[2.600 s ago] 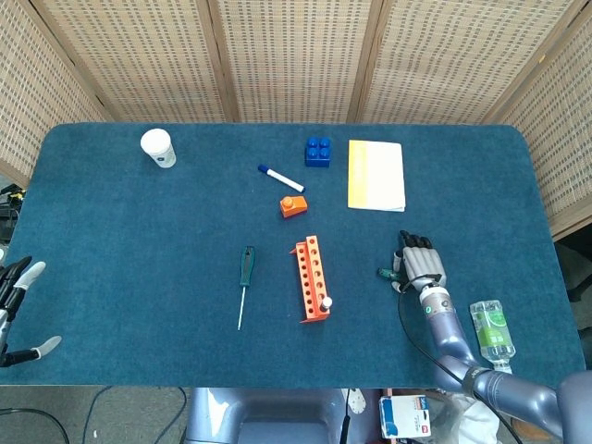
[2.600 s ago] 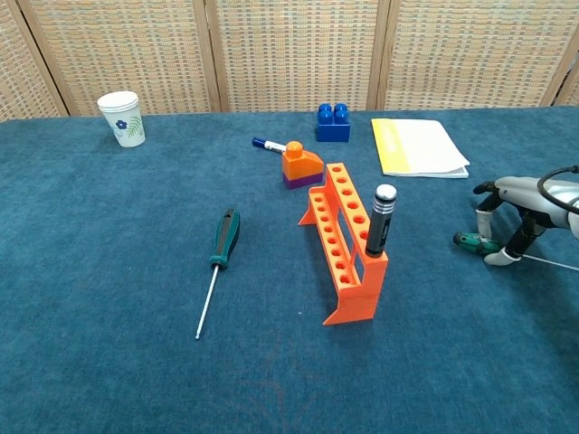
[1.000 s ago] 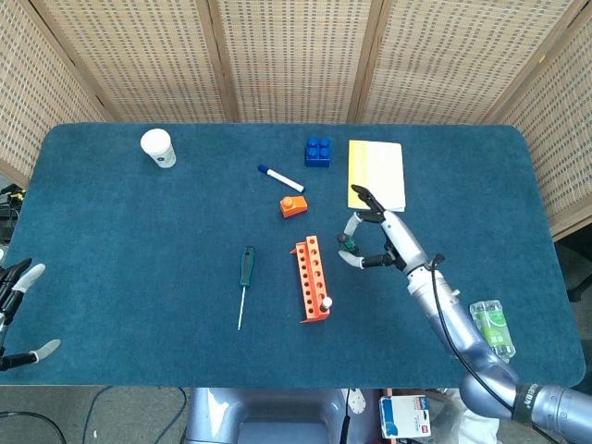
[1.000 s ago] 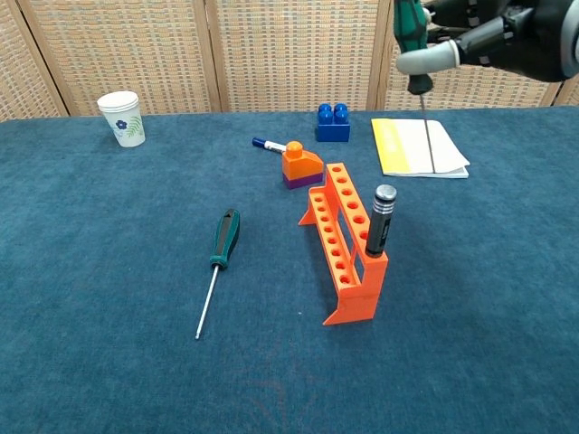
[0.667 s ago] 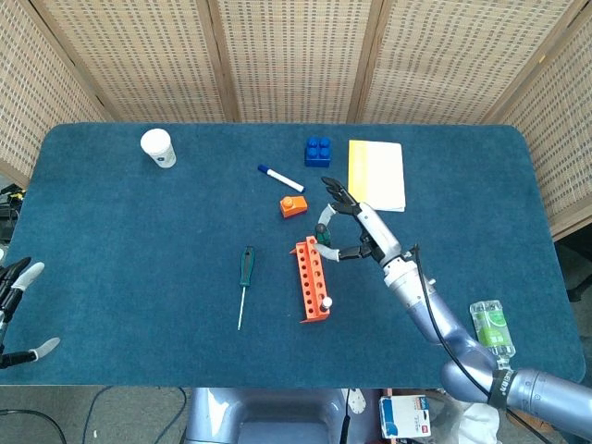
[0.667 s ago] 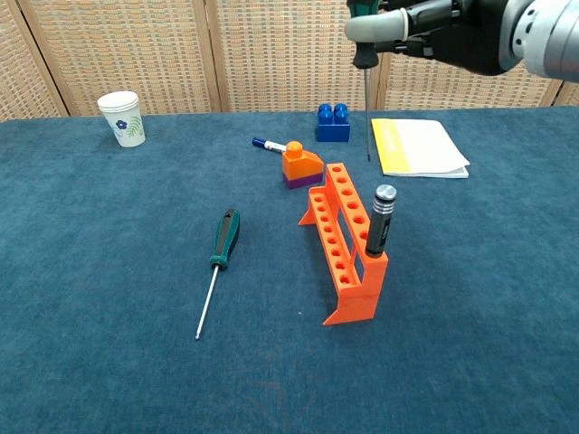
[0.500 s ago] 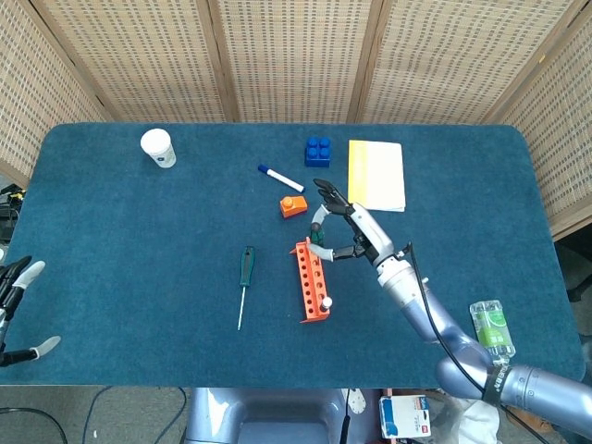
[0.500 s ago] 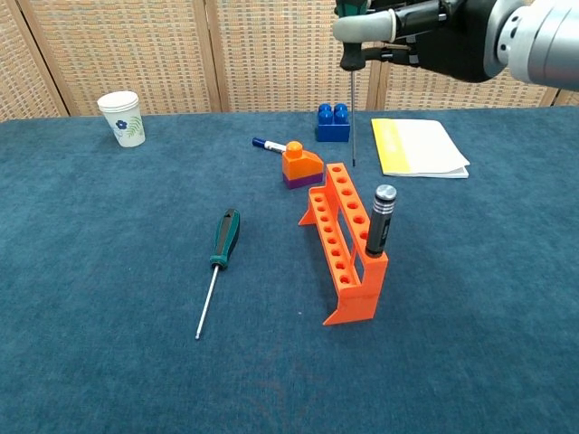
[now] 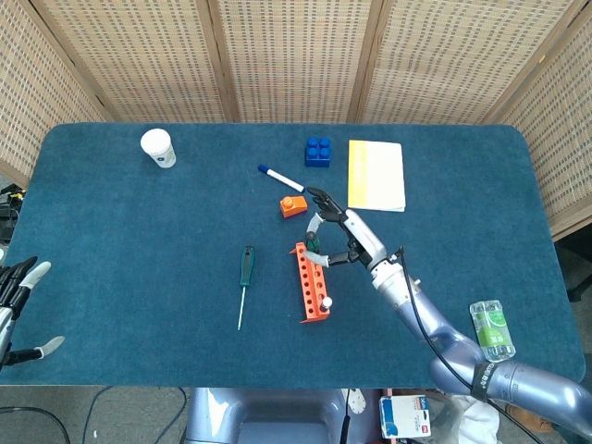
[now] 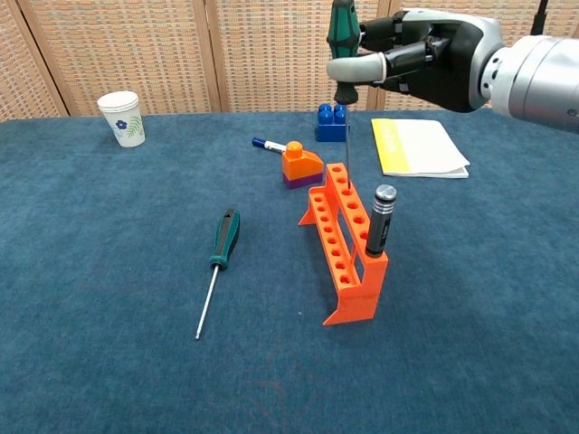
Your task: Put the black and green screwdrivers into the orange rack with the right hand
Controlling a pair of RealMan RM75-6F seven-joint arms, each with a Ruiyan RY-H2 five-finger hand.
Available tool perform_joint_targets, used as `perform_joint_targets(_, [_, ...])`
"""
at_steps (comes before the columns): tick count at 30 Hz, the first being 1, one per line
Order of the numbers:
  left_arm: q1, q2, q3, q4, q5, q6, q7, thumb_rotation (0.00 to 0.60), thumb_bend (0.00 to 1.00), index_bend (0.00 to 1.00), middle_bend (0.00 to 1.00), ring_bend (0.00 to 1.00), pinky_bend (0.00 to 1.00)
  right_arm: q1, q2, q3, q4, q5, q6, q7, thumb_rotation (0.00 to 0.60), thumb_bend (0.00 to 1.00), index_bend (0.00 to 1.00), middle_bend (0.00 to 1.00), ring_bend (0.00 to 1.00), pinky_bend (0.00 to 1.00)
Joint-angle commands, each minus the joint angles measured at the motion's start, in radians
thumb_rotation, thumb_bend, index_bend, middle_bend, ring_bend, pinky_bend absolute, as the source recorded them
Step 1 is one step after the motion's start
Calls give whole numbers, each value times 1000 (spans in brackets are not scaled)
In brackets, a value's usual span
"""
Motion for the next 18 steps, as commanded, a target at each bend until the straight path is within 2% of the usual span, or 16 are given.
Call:
perform_joint_targets(1, [-1, -1, 0, -2, 0, -2, 4, 600, 0, 0, 0, 0, 0, 3, -7, -14, 14, -15, 9, 21, 600, 436, 661, 0, 0, 24])
perform_joint_targets(18, [-4, -4, -1, -4, -8, -9, 16, 600, 0, 0, 0, 0, 0, 15, -13, -58, 60, -32, 27, 54, 600, 436, 662, 1, 0, 24])
